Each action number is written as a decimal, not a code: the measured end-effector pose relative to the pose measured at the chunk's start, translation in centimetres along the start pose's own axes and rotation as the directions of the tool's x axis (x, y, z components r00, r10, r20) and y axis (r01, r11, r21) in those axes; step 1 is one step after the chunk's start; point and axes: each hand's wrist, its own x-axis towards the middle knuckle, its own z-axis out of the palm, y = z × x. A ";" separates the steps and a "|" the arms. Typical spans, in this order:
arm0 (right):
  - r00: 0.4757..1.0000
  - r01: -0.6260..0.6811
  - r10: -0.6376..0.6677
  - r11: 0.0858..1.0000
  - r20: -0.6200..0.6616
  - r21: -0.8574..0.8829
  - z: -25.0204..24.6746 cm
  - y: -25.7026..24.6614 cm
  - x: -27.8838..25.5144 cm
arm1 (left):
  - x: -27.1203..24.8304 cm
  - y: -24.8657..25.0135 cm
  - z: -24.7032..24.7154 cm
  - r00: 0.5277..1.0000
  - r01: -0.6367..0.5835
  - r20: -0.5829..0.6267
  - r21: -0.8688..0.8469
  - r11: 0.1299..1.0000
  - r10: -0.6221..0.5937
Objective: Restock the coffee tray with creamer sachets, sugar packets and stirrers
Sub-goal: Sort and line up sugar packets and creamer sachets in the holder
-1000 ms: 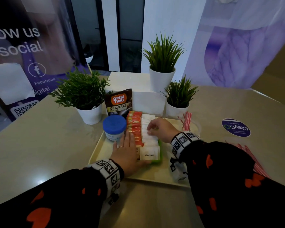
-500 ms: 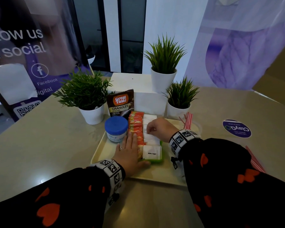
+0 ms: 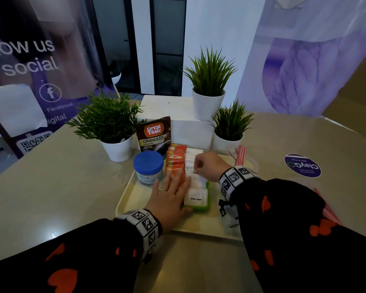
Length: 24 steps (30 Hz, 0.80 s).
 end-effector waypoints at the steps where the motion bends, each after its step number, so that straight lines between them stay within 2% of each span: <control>1: 0.999 0.004 -0.004 1.000 -0.051 0.007 0.1 0.1 -0.3 | -0.1 0.0 0.0 1.000 -0.018 0.010 0.021 1.000 0.018; 3: 0.990 0.018 -0.012 0.999 -0.139 0.040 0.2 0.1 -1.4 | -0.1 0.0 0.1 0.999 -0.023 0.033 0.018 1.000 0.022; 4: 0.992 0.034 -0.027 0.998 -0.127 0.056 0.1 -0.2 -2.2 | 0.0 -0.1 0.1 0.999 -0.017 0.037 0.000 1.000 0.017; 7: 0.990 0.054 -0.061 0.997 0.126 0.056 0.0 -1.8 -5.1 | 0.1 -0.1 0.0 0.999 0.037 0.000 -0.116 0.993 -0.037; 9: 0.945 0.029 -0.009 0.998 0.327 -0.055 0.7 -2.5 -6.4 | 0.2 -0.1 -0.1 0.994 0.099 -0.022 -0.219 0.971 -0.106; 11: 0.905 0.033 0.038 0.987 0.423 -0.159 1.9 -2.4 -6.8 | 0.5 -0.4 -0.1 0.989 0.132 -0.020 -0.336 0.933 -0.147; 14: 0.904 0.066 0.034 0.974 0.427 -0.217 3.4 -2.0 -6.9 | 1.0 -1.1 0.0 0.989 0.141 0.028 -0.422 0.895 -0.143; 19: 0.920 0.079 0.028 0.964 0.391 -0.255 4.5 -1.5 -6.7 | 0.8 -0.9 -0.4 0.989 0.145 0.038 -0.372 0.917 -0.141; 22: 0.930 0.031 0.036 0.984 0.367 -0.176 3.5 -1.4 -5.3 | 0.7 -1.1 -0.2 0.991 0.124 0.004 -0.373 0.920 -0.131; 24: 0.965 -0.041 0.051 0.998 0.257 -0.042 2.0 -0.9 -3.4 | 0.7 -1.0 0.0 0.992 0.106 -0.029 -0.358 0.928 -0.124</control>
